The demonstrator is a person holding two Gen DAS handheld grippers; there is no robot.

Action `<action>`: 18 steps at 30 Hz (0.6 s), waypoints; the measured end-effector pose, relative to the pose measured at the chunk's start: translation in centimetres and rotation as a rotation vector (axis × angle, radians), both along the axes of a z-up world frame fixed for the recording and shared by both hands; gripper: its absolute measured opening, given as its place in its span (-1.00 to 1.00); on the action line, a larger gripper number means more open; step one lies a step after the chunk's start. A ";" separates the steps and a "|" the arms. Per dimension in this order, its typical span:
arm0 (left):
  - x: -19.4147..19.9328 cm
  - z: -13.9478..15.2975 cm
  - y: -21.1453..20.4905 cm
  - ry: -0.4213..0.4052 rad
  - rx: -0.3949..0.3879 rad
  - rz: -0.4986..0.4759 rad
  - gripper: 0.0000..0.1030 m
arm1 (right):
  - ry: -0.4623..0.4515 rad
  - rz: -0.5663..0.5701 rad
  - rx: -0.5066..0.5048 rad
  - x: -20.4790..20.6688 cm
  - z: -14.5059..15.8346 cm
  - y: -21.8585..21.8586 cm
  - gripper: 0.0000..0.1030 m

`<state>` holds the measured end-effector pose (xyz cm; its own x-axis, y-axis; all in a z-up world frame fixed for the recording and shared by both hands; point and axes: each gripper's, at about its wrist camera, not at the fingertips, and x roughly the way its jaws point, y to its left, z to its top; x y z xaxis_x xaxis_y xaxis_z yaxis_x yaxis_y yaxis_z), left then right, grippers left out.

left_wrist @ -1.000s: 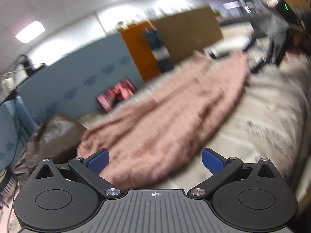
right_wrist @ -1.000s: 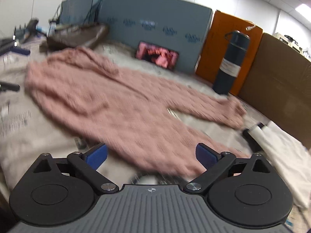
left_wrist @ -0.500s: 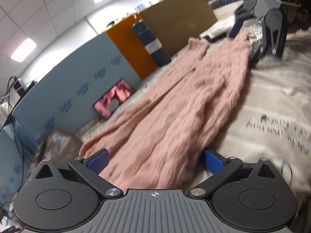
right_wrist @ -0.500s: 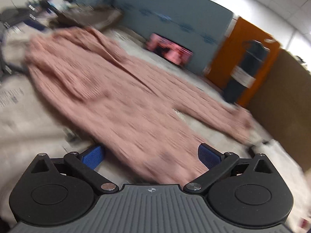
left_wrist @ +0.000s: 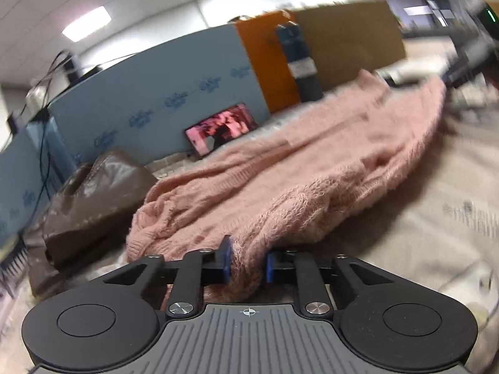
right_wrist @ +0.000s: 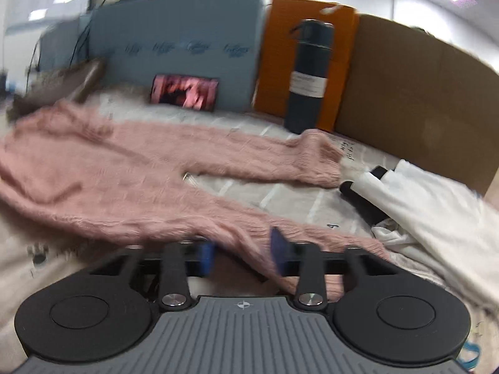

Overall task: Fold clothes
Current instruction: 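Grasp the sweater hem with the left tool while the right tool grasps a sleeve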

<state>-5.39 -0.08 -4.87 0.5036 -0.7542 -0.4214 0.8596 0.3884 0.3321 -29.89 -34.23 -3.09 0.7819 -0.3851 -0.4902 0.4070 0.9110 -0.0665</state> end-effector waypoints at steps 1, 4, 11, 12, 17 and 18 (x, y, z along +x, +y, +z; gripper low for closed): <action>0.4 0.4 0.1 0.027 -0.032 0.012 -0.71 | -0.032 0.000 0.007 -0.1 0.3 -0.4 -0.70; 2.2 1.9 -0.5 0.090 -0.141 0.054 -0.74 | -0.094 0.006 -0.012 1.0 1.7 -2.0 -0.79; 7.6 3.9 -2.9 0.192 -0.197 0.103 -0.74 | -0.035 0.053 -0.062 7.7 3.9 -6.1 -0.82; 8.2 3.7 -3.1 0.212 -0.193 0.109 -0.74 | -0.017 0.057 -0.056 8.5 3.9 -6.6 -0.82; 10.7 3.3 -4.2 0.286 -0.199 0.135 -0.53 | 0.075 0.028 -0.037 10.9 3.2 -8.5 -0.53; 11.0 3.3 -4.1 0.306 -0.221 0.140 -0.45 | 0.084 0.017 -0.040 11.0 3.3 -8.7 -0.17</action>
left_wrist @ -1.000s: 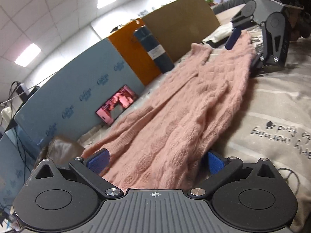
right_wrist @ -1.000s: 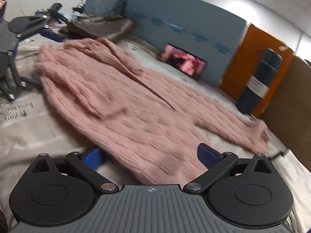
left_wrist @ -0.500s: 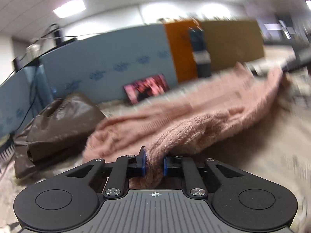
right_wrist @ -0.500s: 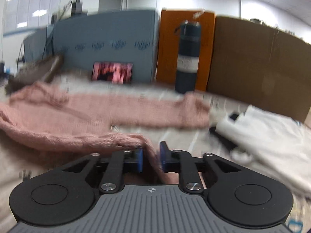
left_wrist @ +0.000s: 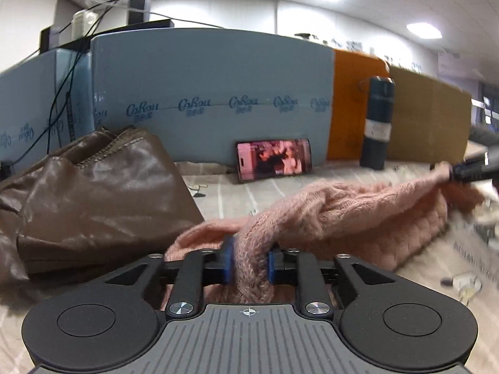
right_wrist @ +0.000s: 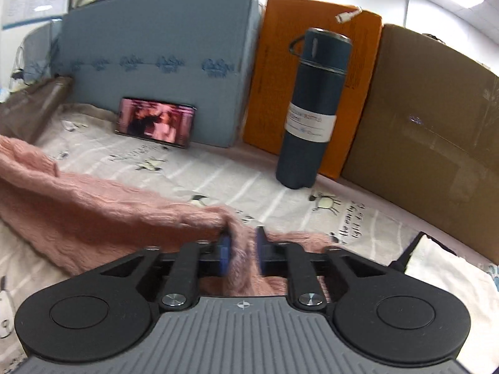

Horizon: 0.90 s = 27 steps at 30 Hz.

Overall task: Fold clothes
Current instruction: 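Grasp the sweater hem with the left tool while the right tool grasps a sleeve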

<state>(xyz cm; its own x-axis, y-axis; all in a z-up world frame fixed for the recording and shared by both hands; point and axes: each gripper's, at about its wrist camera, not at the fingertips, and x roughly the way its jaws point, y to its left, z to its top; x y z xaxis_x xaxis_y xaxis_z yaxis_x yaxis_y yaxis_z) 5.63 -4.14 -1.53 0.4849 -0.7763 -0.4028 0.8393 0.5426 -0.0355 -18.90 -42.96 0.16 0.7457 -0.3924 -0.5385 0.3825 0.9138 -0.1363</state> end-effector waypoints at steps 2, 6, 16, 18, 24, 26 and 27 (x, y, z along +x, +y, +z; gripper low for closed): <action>0.8 0.1 0.3 0.035 -0.047 0.013 0.07 | 0.015 -0.013 -0.011 -0.2 0.1 -0.5 0.13; 2.7 0.1 0.5 0.116 -0.122 0.043 0.14 | 0.037 -0.063 -0.011 -1.2 0.5 -2.3 0.43; 4.2 0.5 -1.3 0.115 -0.075 0.184 0.52 | -0.080 -0.329 0.028 -3.5 0.7 -5.2 0.44; 3.9 0.7 -1.3 0.110 -0.100 0.146 0.61 | -0.162 -0.361 0.119 -4.5 0.7 -5.3 0.44; 3.1 0.6 -3.1 0.060 -0.041 0.065 0.60 | -0.231 -0.367 0.262 -6.1 -0.5 -4.5 0.43; 2.4 -0.1 -3.9 0.008 0.035 0.076 0.23 | -0.209 -0.360 0.274 -6.2 -1.3 -4.3 0.38; 2.0 -0.5 -4.4 -0.028 0.083 0.085 0.07 | -0.195 -0.358 0.278 -6.1 -1.8 -4.2 0.36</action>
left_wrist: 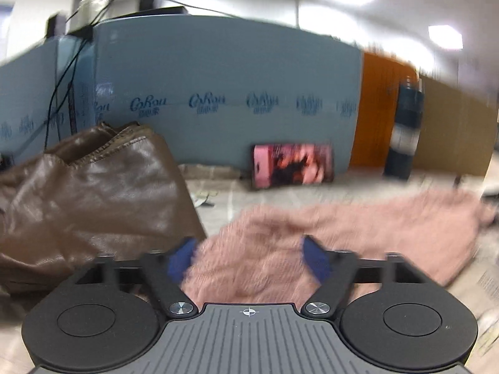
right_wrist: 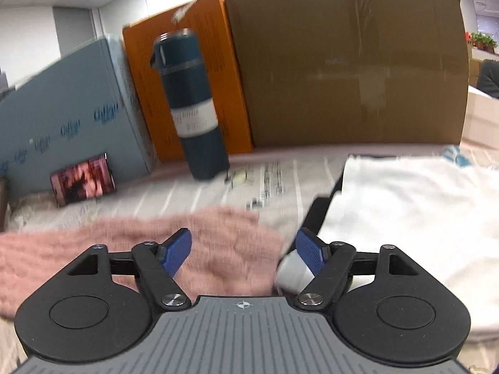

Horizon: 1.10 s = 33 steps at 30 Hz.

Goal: Fold clothes

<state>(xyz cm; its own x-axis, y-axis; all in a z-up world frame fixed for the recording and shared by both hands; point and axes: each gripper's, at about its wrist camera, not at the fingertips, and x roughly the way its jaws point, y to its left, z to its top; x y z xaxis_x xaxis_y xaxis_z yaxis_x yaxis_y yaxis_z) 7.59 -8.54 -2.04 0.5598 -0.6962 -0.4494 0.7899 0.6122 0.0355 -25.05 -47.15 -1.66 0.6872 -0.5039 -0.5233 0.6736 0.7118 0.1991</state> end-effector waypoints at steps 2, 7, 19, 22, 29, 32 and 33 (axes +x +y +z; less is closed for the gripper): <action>-0.9 -0.9 -0.8 -0.063 0.083 0.008 -0.05 | 0.009 -0.012 0.010 0.1 -0.9 -0.1 0.24; -2.5 -1.2 -0.9 -0.136 0.160 0.045 -0.07 | 0.022 0.002 0.010 1.1 -1.9 -0.3 -0.82; -3.0 -0.5 0.4 -0.110 0.122 0.093 0.00 | 0.103 -0.048 -0.194 4.8 -0.4 -0.9 -0.92; -3.2 0.4 2.1 -0.056 0.030 0.127 0.33 | 0.077 -0.068 -0.094 4.1 -0.9 -1.3 -0.63; -2.7 2.0 7.9 0.254 -0.315 0.189 0.71 | -0.217 -0.200 0.381 -2.0 -0.2 -1.4 0.37; -2.4 1.7 8.4 0.336 -0.333 0.176 0.71 | -0.303 -0.178 0.574 -1.6 -2.0 -2.3 0.57; -2.5 1.5 8.4 0.349 -0.335 0.175 0.71 | -0.321 -0.177 0.625 -1.2 -2.6 -2.6 0.61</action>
